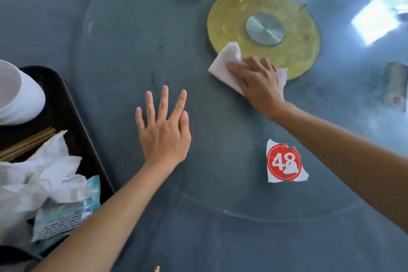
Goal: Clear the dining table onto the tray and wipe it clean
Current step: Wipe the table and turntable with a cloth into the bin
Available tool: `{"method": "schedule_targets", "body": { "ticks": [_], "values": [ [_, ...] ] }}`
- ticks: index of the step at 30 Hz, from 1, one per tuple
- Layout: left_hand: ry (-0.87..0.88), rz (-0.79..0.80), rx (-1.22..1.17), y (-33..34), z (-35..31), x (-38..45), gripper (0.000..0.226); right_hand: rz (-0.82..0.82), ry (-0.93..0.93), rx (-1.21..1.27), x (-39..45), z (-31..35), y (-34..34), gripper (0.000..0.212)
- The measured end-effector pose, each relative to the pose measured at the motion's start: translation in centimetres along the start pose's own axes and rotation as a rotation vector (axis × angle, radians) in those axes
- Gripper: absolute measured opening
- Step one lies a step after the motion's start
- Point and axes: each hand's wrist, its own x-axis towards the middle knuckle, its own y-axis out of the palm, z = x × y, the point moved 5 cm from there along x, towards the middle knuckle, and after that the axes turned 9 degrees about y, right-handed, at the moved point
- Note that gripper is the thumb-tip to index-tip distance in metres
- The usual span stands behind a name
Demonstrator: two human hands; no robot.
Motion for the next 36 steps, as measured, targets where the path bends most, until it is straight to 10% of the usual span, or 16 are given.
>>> {"method": "schedule_targets", "body": {
  "ticks": [10,16,22,36],
  "values": [
    [0.153,0.027,0.083,-0.9,4.3,4.9,0.050,0.057,-0.547,0.150,-20.3,8.3,-2.6,0.045],
    [0.105,0.061,0.006,-3.1,4.2,7.0,0.053,-0.141,-0.203,-0.083,-0.7,-0.2,-4.1,0.056],
    [0.156,0.075,0.007,0.1,-4.1,3.2,0.051,0.051,0.051,-0.226,5.2,-2.9,-0.5,0.053],
    [0.375,0.081,0.072,-1.9,2.5,11.3,0.050,0.102,-0.608,0.238,-19.1,10.3,-2.8,0.040]
  ]
}}
